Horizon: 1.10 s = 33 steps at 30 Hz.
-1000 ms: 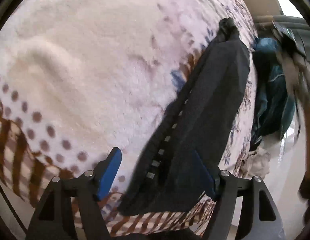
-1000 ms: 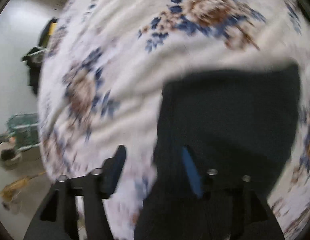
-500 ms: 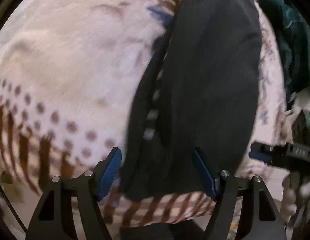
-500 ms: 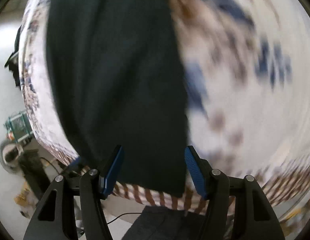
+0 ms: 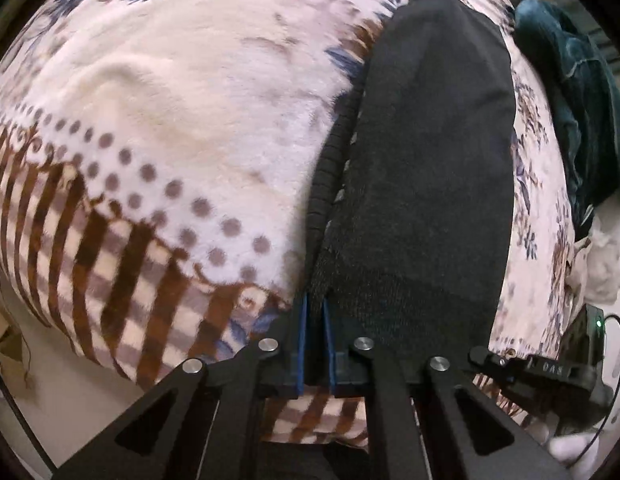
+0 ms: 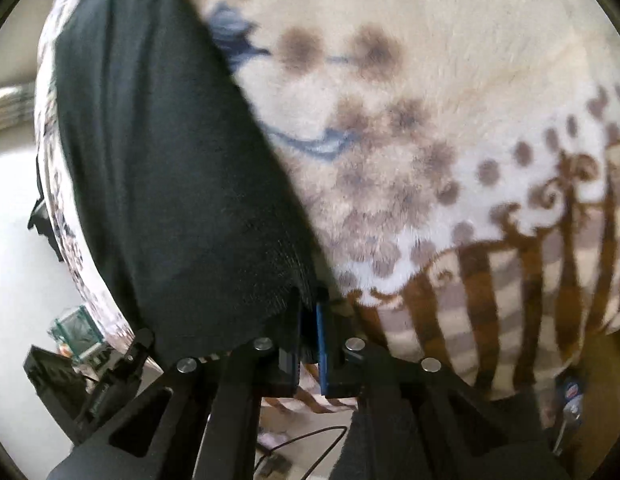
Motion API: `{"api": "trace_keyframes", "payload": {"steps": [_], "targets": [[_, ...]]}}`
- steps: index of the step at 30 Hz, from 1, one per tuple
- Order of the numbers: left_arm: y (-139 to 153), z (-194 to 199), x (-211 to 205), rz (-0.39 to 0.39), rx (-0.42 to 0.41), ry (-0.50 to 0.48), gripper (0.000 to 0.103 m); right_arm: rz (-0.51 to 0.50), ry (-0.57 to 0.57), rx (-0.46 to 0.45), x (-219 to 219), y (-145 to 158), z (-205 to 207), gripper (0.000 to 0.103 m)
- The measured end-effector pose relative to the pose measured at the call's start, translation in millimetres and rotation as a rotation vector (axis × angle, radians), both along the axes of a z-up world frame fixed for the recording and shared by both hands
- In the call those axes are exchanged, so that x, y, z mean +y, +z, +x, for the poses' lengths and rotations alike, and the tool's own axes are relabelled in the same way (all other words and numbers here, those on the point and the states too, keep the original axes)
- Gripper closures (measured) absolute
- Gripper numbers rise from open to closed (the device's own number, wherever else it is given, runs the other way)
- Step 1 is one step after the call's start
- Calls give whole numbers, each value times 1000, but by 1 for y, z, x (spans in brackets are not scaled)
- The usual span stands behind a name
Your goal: Fold small clothes
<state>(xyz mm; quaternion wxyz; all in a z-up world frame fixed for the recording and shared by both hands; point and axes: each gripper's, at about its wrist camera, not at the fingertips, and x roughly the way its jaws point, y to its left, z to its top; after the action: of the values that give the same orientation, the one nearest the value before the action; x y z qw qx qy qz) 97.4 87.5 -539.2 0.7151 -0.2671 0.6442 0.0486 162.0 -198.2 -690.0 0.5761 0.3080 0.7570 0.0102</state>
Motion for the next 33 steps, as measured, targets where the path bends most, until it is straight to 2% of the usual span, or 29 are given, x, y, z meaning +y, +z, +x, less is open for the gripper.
{"api": "trace_keyframes", "payload": {"steps": [3, 4, 7, 10, 11, 12, 13, 14, 15, 17, 20, 21, 24, 26, 29, 32, 33], "targets": [[-16, -2, 9, 12, 32, 17, 97, -29, 55, -37, 10, 12, -15, 98], [-36, 0, 12, -9, 75, 14, 96, -46, 72, -43, 15, 15, -9, 98], [-56, 1, 22, -41, 118, 80, 92, -58, 108, -20, 41, -11, -9, 97], [-33, 10, 19, -43, 134, 33, 92, -27, 75, 19, 57, -21, -4, 97], [-14, 13, 18, -48, 108, 8, 89, -14, 64, 29, 57, -19, -4, 91], [0, 16, 18, -41, 85, -9, 83, 8, 51, 42, 58, -12, -5, 85], [18, 22, 18, -34, 51, -33, 68, 16, 50, 41, 60, -9, 2, 78], [35, 32, 21, -41, 13, -49, 45, 12, 53, 24, 61, 1, 4, 60], [46, 42, 26, -48, -12, -51, 37, 1, 58, -4, 61, 12, 9, 54], [65, 81, 39, -91, -88, -34, 35, -25, 72, -63, 64, 30, 21, 54], [67, 161, 52, -131, -152, -29, 35, -93, 100, -218, 77, 57, 62, 54], [65, 186, 51, -128, -162, -28, 35, -116, 101, -238, 81, 58, 78, 54], [51, 276, 47, -137, -221, -62, 35, -132, 30, -241, 86, 45, 113, 54], [37, 338, 35, -133, -226, -117, 35, -133, -23, -239, 81, 31, 136, 54], [14, 404, 9, -106, -198, -195, 35, -152, -100, -235, 80, 7, 175, 54], [-6, 440, -10, -126, -181, -268, 40, -163, -154, -236, 88, -6, 206, 54], [-7, 445, -16, -114, -205, -299, 49, -172, -164, -238, 91, -7, 213, 54]]}}
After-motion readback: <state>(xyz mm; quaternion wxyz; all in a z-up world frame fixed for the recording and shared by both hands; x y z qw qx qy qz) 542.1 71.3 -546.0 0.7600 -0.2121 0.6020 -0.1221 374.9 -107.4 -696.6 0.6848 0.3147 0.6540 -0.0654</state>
